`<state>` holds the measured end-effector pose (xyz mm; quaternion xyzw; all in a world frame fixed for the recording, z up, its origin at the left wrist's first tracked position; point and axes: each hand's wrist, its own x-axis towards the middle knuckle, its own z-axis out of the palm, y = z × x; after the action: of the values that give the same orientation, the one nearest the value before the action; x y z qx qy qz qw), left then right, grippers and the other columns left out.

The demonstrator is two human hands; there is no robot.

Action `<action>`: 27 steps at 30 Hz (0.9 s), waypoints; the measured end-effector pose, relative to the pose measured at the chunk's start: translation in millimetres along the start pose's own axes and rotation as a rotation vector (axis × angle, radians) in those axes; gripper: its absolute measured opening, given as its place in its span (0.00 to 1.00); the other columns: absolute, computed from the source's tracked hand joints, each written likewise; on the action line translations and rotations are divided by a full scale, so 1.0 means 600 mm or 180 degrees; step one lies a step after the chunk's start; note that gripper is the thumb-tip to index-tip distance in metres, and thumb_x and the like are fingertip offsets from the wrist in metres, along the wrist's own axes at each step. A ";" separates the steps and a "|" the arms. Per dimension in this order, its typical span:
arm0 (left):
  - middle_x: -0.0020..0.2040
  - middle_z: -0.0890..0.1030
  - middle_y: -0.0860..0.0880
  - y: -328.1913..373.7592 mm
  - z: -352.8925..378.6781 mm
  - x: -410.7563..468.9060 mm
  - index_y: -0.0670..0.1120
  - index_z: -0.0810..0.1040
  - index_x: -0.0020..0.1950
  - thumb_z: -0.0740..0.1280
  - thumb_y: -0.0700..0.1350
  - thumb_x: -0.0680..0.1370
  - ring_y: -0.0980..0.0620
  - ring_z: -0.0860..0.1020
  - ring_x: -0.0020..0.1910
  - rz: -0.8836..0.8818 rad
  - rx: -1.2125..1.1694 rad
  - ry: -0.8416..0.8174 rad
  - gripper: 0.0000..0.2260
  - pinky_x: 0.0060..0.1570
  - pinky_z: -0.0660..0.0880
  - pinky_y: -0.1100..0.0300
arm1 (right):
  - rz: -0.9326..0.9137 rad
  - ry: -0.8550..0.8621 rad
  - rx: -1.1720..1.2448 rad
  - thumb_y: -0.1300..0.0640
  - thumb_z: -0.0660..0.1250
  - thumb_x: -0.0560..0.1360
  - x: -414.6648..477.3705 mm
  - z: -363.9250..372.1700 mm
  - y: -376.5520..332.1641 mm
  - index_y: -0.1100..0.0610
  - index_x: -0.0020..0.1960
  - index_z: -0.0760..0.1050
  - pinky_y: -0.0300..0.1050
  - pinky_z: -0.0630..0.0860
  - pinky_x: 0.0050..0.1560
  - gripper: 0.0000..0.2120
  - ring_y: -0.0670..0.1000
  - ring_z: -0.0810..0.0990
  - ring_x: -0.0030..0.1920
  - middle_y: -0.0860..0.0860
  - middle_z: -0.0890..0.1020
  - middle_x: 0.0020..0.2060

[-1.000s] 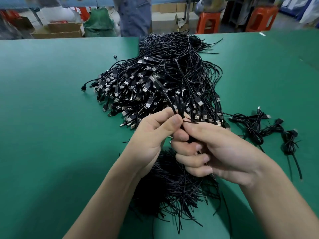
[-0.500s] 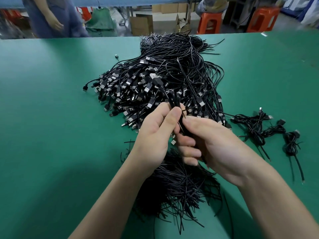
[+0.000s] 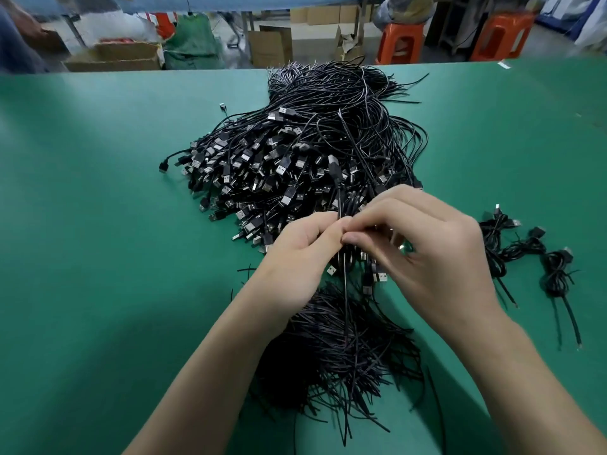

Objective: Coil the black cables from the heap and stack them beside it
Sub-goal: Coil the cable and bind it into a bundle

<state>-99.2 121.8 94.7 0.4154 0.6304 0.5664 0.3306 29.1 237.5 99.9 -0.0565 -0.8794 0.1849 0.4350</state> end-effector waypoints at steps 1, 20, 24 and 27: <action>0.52 0.78 0.30 0.001 0.000 -0.001 0.35 0.79 0.55 0.59 0.53 0.84 0.41 0.75 0.51 -0.0028 -0.0025 -0.0045 0.20 0.66 0.68 0.30 | 0.0045 0.0037 0.0019 0.56 0.72 0.80 0.000 0.000 -0.001 0.58 0.47 0.83 0.36 0.73 0.45 0.05 0.45 0.78 0.44 0.47 0.81 0.43; 0.47 0.88 0.52 0.004 0.010 -0.008 0.52 0.86 0.58 0.61 0.49 0.86 0.55 0.85 0.44 0.0885 0.0045 0.0478 0.13 0.39 0.78 0.64 | 0.2685 0.0920 0.2239 0.59 0.72 0.78 0.004 0.019 -0.033 0.55 0.44 0.82 0.38 0.72 0.35 0.04 0.50 0.71 0.34 0.51 0.73 0.31; 0.46 0.87 0.50 0.010 -0.003 -0.004 0.50 0.83 0.59 0.76 0.39 0.77 0.57 0.84 0.43 0.0861 -0.0228 0.0631 0.12 0.45 0.79 0.65 | 0.2573 0.0760 0.2182 0.58 0.73 0.78 0.005 0.019 -0.040 0.52 0.41 0.82 0.35 0.70 0.33 0.07 0.46 0.67 0.32 0.48 0.70 0.30; 0.47 0.86 0.49 0.010 -0.005 -0.005 0.53 0.72 0.71 0.79 0.38 0.74 0.55 0.83 0.43 0.0931 -0.0167 0.0860 0.30 0.41 0.76 0.65 | 0.2716 0.0766 0.2476 0.57 0.73 0.77 0.005 0.021 -0.044 0.51 0.40 0.81 0.34 0.71 0.32 0.07 0.43 0.69 0.30 0.45 0.73 0.29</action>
<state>-99.5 118.2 100.9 0.4140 0.5870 0.6752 0.1680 19.0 210.4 105.0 -0.2622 -0.5910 0.6448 0.4077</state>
